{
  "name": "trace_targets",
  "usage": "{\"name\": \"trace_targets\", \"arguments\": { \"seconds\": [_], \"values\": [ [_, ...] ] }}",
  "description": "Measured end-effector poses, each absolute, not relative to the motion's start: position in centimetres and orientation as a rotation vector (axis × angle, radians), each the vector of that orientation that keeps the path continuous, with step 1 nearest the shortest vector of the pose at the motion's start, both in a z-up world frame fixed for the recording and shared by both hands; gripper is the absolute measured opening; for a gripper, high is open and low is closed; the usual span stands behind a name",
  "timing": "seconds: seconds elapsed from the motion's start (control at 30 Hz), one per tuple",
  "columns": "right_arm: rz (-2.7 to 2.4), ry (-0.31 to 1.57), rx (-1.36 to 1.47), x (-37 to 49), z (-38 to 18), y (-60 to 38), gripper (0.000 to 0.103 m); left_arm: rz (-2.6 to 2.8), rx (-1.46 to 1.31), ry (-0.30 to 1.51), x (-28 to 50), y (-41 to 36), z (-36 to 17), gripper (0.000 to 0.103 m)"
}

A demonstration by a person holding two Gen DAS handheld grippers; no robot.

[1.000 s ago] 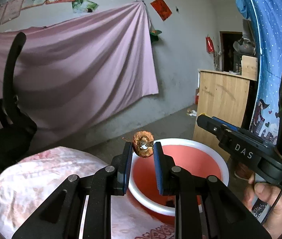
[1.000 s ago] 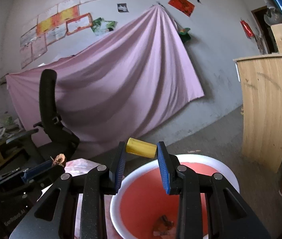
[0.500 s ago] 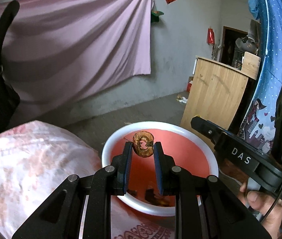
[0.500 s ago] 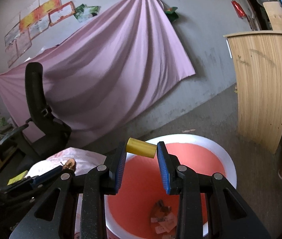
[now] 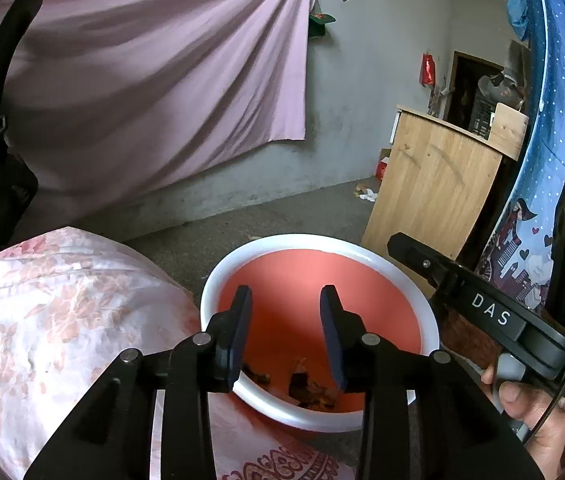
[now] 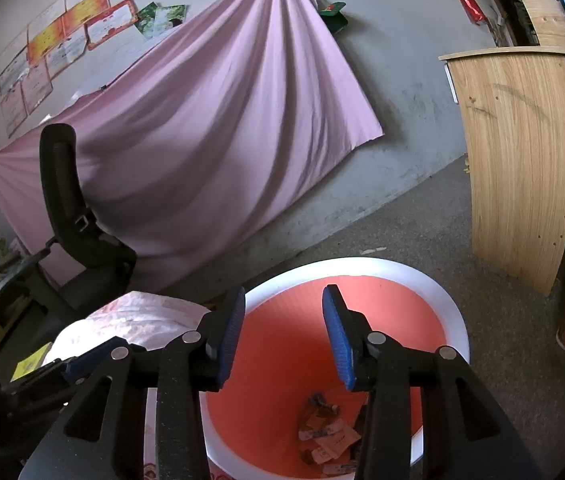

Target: Collect trash

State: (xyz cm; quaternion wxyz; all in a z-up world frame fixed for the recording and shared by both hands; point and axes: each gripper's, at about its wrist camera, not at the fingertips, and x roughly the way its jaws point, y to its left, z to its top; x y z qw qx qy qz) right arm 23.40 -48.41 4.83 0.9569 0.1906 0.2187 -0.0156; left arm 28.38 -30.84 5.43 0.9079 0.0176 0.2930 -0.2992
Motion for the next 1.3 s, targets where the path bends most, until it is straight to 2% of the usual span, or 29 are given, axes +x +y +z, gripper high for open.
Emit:
{"name": "trace_targets", "arguments": {
  "seconds": [0.07, 0.2, 0.3, 0.5, 0.57, 0.63, 0.67, 0.77, 0.83, 0.97, 1.07, 1.13, 1.3],
  "values": [
    [-0.032, 0.443, 0.385, 23.4, 4.8, -48.4, 0.039, -0.609, 0.028, 0.601, 28.3, -30.2, 5.4, 0.031],
    [-0.030, 0.436, 0.379, 23.4, 4.9, -48.4, 0.041, -0.581, 0.005, 0.579, 28.1, -29.1, 5.8, 0.041],
    [-0.031, 0.431, 0.366, 23.3, 5.1, -48.1, 0.047, -0.555, -0.009, 0.563, 27.8, -27.8, 6.1, 0.044],
    [-0.026, 0.414, 0.311, 23.1, 5.7, -46.9, 0.050, -0.477, -0.028, 0.535, 27.2, -25.1, 6.9, 0.055],
    [-0.021, 0.403, 0.292, 23.0, 6.0, -46.4, 0.054, -0.449, -0.033, 0.524, 26.8, -23.9, 7.1, 0.058],
    [-0.015, 0.390, 0.277, 22.8, 6.2, -45.9, 0.067, -0.424, -0.039, 0.512, 26.3, -22.8, 7.3, 0.064],
    [-0.009, 0.383, 0.274, 22.7, 6.3, -45.6, 0.070, -0.408, -0.044, 0.504, 26.1, -22.1, 7.4, 0.065],
    [0.018, 0.367, 0.249, 22.4, 6.7, -44.3, 0.073, -0.371, -0.061, 0.489, 25.4, -20.3, 7.9, 0.068],
    [0.030, 0.358, 0.223, 22.2, 7.0, -43.3, 0.076, -0.342, -0.075, 0.480, 24.9, -18.8, 8.2, 0.082],
    [0.057, 0.326, 0.189, 21.3, 7.6, -41.6, 0.083, -0.300, -0.091, 0.445, 23.6, -16.5, 8.8, 0.084],
    [0.070, 0.303, 0.174, 20.7, 8.1, -40.4, 0.091, -0.256, -0.098, 0.422, 22.3, -14.6, 9.3, 0.094],
    [0.083, 0.282, 0.167, 20.1, 8.4, -39.7, 0.103, -0.234, -0.107, 0.396, 21.4, -13.8, 9.6, 0.097],
    [0.108, 0.227, 0.120, 18.4, 9.2, -37.4, 0.103, -0.190, -0.151, 0.361, 19.3, -10.3, 9.9, 0.098]
  ]
}}
